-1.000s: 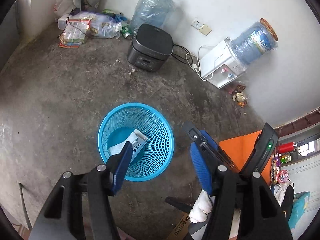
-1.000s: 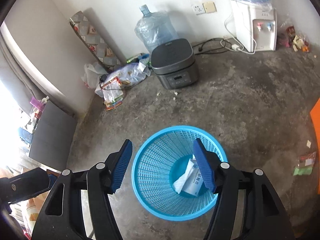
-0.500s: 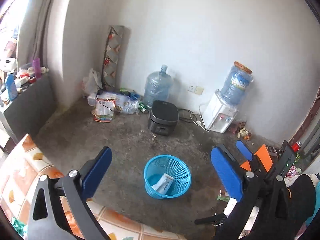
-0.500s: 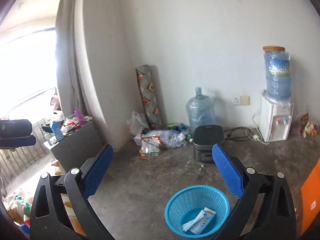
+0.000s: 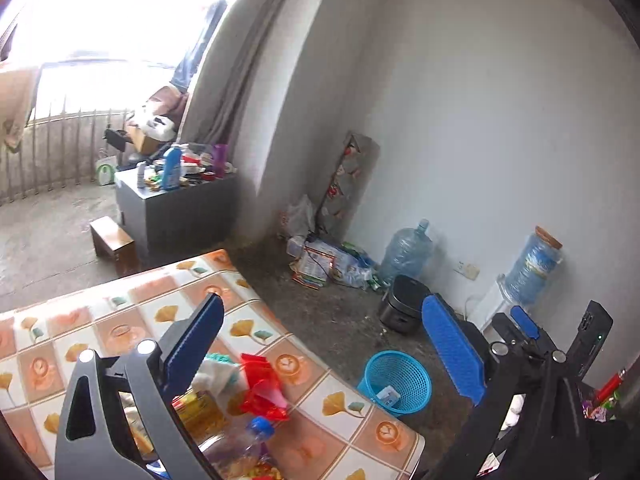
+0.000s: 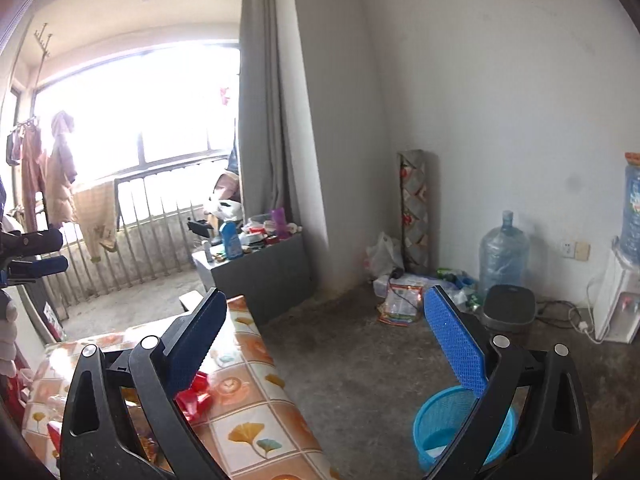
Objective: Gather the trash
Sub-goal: 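Move both tools back over the table, then grasp the clear Pepsi bottle around its label with the right tool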
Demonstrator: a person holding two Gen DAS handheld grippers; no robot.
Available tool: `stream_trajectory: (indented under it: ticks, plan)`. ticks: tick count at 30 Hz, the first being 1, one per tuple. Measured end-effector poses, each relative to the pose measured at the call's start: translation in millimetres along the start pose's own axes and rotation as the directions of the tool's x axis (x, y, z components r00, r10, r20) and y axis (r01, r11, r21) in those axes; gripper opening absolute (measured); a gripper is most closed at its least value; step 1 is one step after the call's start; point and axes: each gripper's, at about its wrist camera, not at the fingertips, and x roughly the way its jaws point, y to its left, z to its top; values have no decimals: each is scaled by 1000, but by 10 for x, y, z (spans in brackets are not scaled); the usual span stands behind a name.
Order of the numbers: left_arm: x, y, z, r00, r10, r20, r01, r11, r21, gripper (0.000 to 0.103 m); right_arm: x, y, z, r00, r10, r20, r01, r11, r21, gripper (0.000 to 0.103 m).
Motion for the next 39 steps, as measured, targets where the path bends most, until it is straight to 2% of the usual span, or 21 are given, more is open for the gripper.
stream_trajectory:
  ticks: [4,7,12,14,16,19,23,25,28,30,34,39]
  plan:
    - [-460,321,-238,997,70,27,-69,997,-43,97,75,187,13,994,97,-44,-96,995,13,95]
    - [-684,484,-459,993,113,19,-112,992,-60,97,137,362,-10,981,172,-86,-172,985,11,95]
    - [-811,767,-814,987,154,-53,-159,982,-106,97,292,660,-136,942,276,-193,-275,961,32,95]
    - [-839,893,-932,983,169,-72,-177,976,-126,97,325,788,-225,916,317,-245,-312,948,60,95]
    - [-826,1012,-1016,978,191,-87,-202,969,-144,97,350,914,-321,881,367,-299,-350,930,110,95]
    - [-811,1200,-1142,964,242,-114,-257,954,-151,97,429,1119,-494,806,451,-384,-395,892,219,95]
    - [-696,1422,-1242,928,330,-171,-354,925,-137,97,595,1416,-788,685,531,-499,-397,846,356,94]
    - [-635,1521,-1287,911,362,-197,-389,913,-122,92,690,1516,-939,613,572,-544,-377,818,435,93]
    - [-560,1641,-1334,894,387,-226,-417,903,-105,84,799,1646,-1123,532,610,-588,-325,788,524,90]
    - [-507,1724,-1369,888,384,-251,-420,902,-104,77,845,1704,-1206,496,623,-604,-287,775,563,88]
    - [-417,1883,-1451,886,352,-303,-405,905,-133,62,950,1811,-1319,443,640,-628,-203,754,625,86]
    - [-342,2019,-1560,893,276,-355,-361,910,-201,46,996,1907,-1419,395,656,-643,-113,729,675,85]
